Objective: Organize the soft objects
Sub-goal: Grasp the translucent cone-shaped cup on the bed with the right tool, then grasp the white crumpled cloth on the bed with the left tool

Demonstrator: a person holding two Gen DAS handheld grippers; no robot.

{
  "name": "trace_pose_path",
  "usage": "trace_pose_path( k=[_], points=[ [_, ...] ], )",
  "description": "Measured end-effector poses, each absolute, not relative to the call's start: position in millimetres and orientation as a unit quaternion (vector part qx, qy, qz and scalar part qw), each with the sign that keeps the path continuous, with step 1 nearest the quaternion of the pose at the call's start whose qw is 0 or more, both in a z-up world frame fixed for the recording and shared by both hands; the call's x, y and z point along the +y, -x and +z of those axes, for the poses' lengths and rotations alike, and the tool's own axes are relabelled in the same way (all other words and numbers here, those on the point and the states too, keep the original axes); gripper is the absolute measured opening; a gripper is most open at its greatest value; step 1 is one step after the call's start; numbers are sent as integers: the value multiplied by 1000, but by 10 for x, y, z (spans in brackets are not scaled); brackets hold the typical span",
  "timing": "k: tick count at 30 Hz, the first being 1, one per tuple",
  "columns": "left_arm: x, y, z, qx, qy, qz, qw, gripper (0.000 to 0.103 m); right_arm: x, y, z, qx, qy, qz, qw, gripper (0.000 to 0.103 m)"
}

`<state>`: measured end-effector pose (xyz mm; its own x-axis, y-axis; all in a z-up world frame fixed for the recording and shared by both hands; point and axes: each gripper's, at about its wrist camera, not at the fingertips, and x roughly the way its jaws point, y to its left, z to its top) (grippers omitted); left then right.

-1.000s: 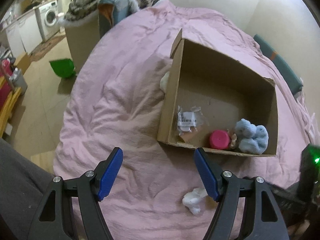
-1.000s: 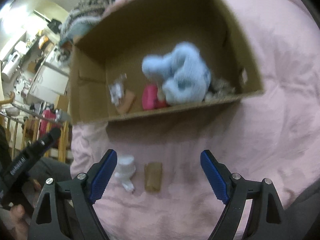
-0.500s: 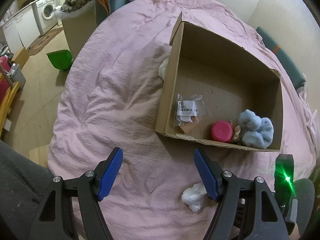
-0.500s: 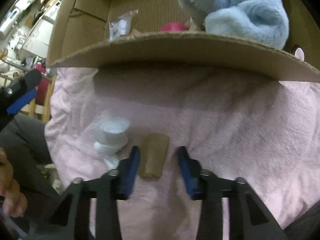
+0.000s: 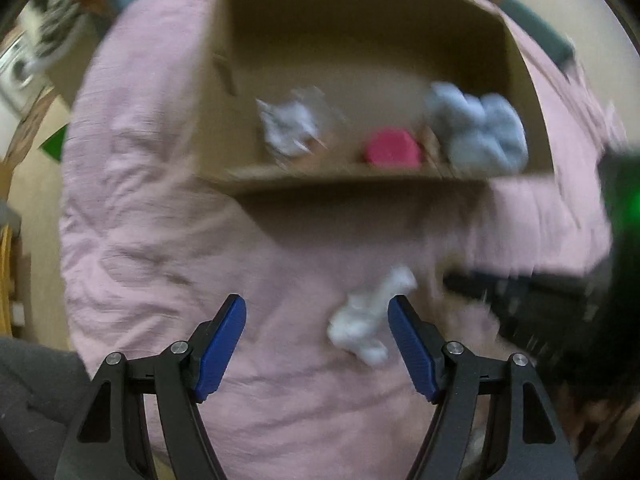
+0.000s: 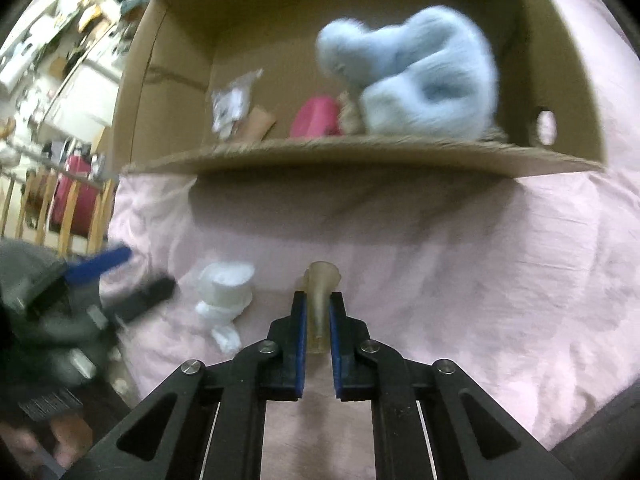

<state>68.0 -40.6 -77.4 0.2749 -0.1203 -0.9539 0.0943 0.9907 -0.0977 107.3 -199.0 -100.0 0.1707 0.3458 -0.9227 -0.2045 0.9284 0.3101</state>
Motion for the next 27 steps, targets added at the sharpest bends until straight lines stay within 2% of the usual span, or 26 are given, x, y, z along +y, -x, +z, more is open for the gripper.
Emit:
trace_pose_path(
  k=[6,8,11,13,14,19,27],
  points=[
    [-680,-635,-1004,615,-43,-81,783,71,-2171,-1091,-906,602,-91,168,775,12],
    [-729,-638,-1064,618,-54,-78,781,67,-2217,-1107,-874,596,-92,166,780,12],
    [-746,-656,-1135,626,-46,-83,774,54,-2224,-1114,-883,596,-94,165,780,12],
    [-736,-672,-1188,632,-43,-80,770,40,-2200,-1118,-896,597,-95,165,779,12],
    [-730,-678,-1212,635,-41,-78,768,30,-2186,-1116,-909,598,-95,165,778,12],
    [-660,-691,-1170,627,-38,-71,775,26,-2150,-1090,-935,602,-88,169,776,12],
    [-450,-731,-1009,607,-28,-40,793,26,-2108,-1099,-949,604,-82,172,774,12]
  ],
)
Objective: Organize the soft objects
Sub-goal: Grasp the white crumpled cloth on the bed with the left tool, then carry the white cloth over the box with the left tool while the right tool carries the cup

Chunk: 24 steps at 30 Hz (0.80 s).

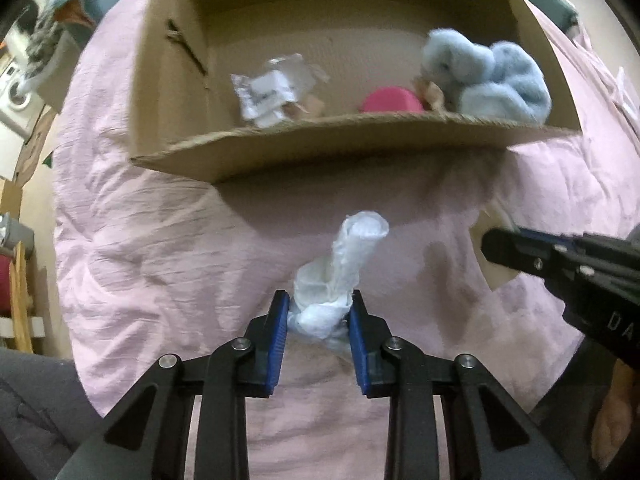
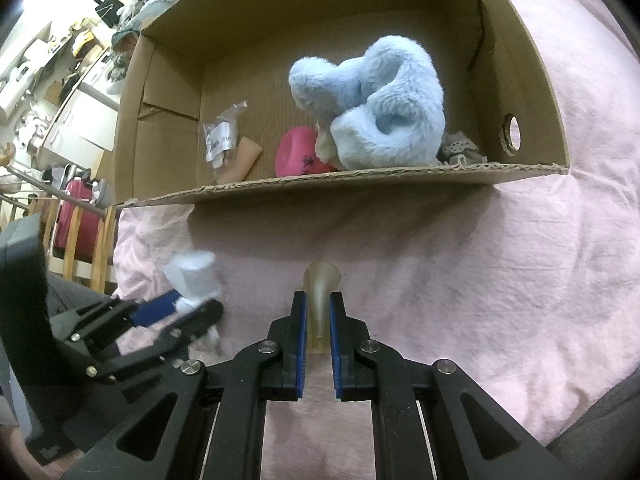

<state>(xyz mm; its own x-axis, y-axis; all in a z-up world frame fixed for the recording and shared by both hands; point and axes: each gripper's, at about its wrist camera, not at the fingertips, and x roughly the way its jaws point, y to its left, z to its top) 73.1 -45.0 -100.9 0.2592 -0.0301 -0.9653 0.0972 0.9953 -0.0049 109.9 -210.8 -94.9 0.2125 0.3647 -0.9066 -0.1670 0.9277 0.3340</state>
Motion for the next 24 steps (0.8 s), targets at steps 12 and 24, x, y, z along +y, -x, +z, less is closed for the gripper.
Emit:
trace_pose_path(
  k=[12,24],
  points=[
    [13,-656,-650,560,13,0,828,26,-2097,-1058,-806,586,-89,183,784,12],
    [-57,-612,-57,473,21,0,881,26,-2411,-1025,-328,515,-179,217,810,12]
  ],
)
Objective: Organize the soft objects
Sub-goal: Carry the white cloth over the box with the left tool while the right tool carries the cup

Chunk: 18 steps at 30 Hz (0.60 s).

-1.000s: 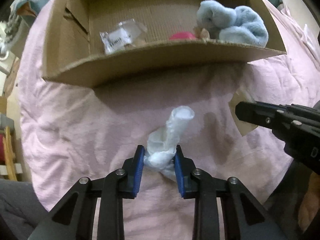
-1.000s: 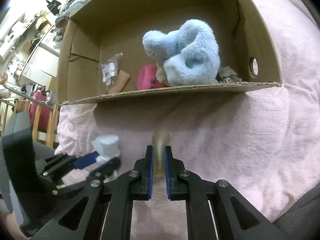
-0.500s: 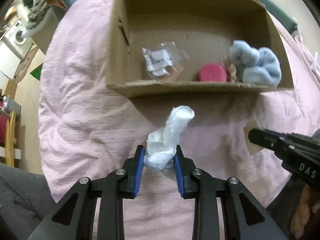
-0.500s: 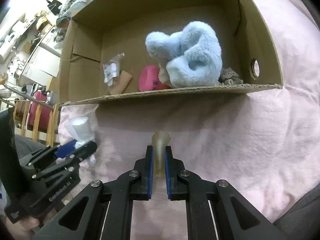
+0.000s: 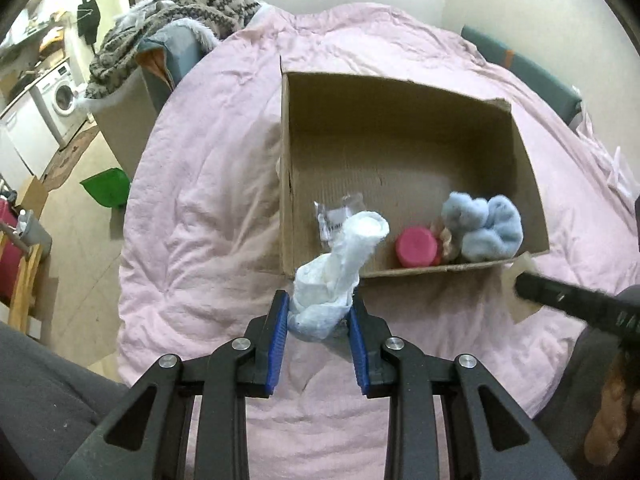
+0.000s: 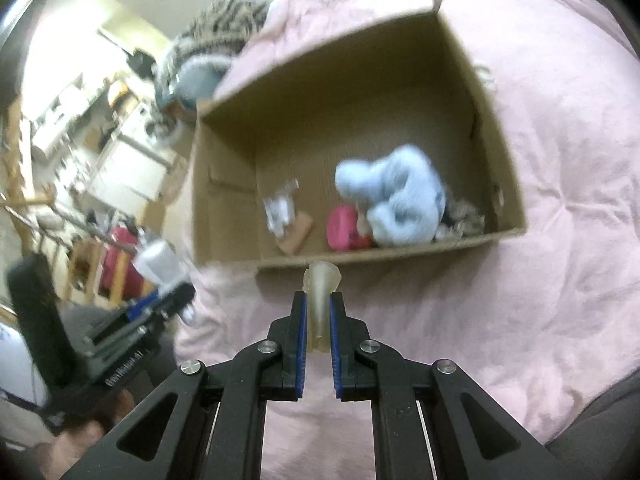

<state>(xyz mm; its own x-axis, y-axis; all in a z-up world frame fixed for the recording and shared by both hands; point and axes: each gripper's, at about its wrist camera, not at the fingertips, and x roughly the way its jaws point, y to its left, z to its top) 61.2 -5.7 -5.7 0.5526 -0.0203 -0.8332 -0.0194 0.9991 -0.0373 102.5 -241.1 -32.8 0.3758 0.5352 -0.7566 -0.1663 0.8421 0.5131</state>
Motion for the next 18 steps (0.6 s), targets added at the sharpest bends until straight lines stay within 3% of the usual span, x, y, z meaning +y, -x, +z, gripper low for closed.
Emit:
trace_pose_path(
  k=[10,18],
  points=[
    [-190,-923,216,438,8,-24,899,26,-2609,-1250,-68,468,-213,227,827,12],
    [-312,-1285,31,441,-4,-27,897,26,-2463,-1508,-156,474,-187,226,830,12]
  ],
)
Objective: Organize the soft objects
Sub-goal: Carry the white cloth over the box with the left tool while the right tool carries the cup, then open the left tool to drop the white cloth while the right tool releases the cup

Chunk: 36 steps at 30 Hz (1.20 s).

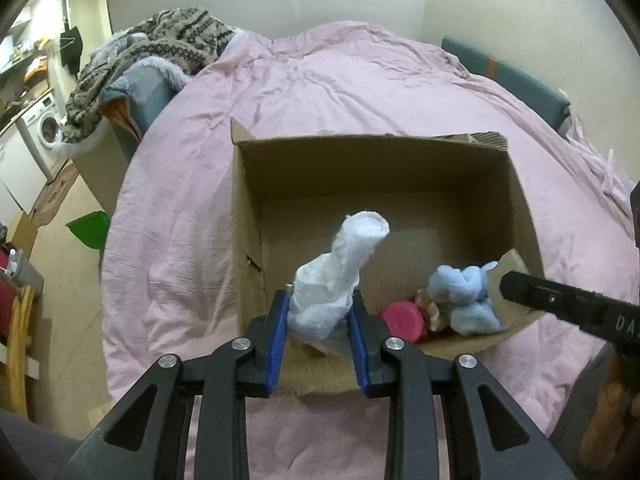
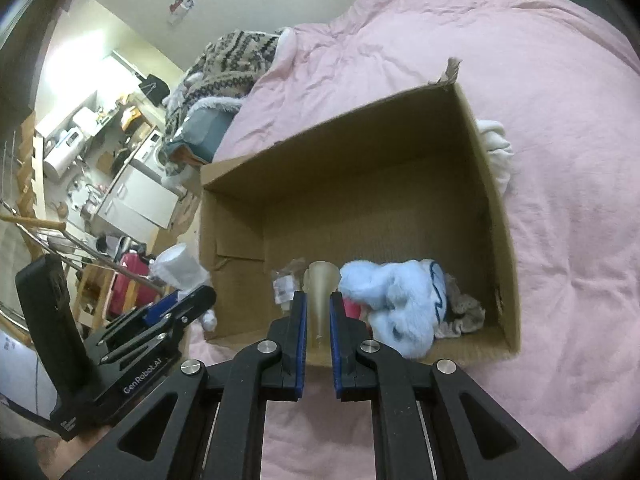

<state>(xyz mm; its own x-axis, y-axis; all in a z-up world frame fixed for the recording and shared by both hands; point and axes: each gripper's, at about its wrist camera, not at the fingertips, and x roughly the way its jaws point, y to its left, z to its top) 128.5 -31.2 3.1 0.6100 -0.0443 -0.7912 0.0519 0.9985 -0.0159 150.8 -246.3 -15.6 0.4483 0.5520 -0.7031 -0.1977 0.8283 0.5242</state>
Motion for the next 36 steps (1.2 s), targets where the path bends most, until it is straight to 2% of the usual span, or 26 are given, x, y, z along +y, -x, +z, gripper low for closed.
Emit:
trace_pose_path(
  k=[14,26,27,31,34,36],
  points=[
    [-426,-1420,-399,480,13,-67,874,26,-2171,-1653,-584,523,-150,216,811,12],
    [-451,-1394,-411,472,3,-57,880,28,-2239,-1675,-668,535,-176,209,800,13],
    [-449,-1383,-409,472,4,-58,880,30,-2252,-1664,-666,534,-179,210,799,13],
    [-448,-1360,-374,467,8,-57,882,54,-2265,-1670,-674,534,-186,209,798,15],
    [-448,-1346,-340,460,8,-60,886,61,-2270,-1667,-667,532,-189,212,797,18],
    [-437,-1341,-324,460,13,-60,886,63,-2281,-1670,-663,531,-197,216,795,22]
  ],
)
